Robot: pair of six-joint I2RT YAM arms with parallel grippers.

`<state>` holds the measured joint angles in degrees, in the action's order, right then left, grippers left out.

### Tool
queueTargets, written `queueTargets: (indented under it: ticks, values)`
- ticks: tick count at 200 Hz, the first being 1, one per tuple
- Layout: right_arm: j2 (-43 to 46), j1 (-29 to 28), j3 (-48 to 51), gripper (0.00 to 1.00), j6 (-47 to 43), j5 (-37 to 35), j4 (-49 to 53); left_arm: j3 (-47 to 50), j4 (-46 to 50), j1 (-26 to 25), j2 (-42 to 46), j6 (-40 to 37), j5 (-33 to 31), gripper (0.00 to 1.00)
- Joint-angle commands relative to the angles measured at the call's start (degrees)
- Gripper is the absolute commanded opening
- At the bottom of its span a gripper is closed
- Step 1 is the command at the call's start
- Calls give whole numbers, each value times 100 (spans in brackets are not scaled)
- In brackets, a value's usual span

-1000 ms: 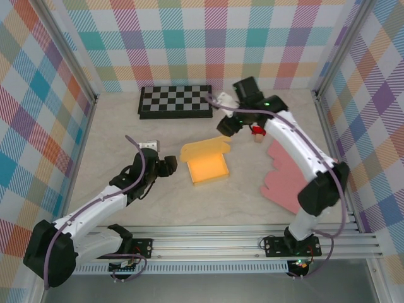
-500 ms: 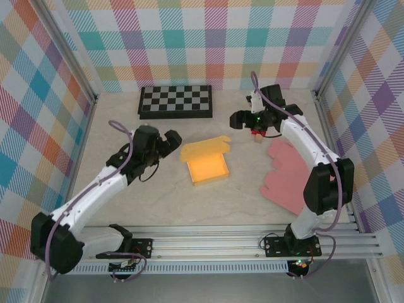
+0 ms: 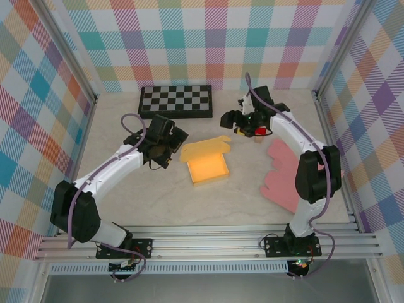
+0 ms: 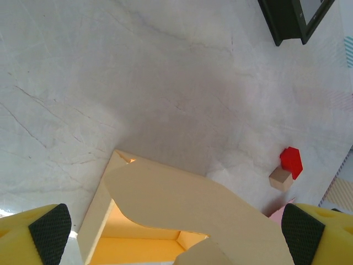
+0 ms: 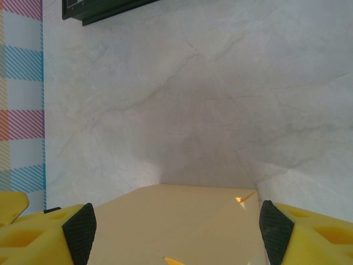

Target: Fold the paper box

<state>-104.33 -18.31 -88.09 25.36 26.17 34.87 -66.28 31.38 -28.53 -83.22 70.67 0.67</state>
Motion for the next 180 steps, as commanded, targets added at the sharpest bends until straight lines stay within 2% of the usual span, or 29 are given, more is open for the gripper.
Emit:
queueTargets:
  ticks: [1,94,107,143,180]
  values:
    - [-59,-101,138,80,249,317,-117,-65,-3,-111,-172,312,101,100]
    - [145,-550,782,79,621,478,-435,-338,-77,-557,-541,503,-296,100]
    - [167,-560,818,79,687,480,-405,-474,157,-583,-549,266,-514,100]
    - [184,-557,777,79,611,368,-199,-987,1116,-558,-522,-1045,-1495,100]
    - [161,-560,767,80,605,361,-164,-760,777,-363,-663,-1530,-1077,100]
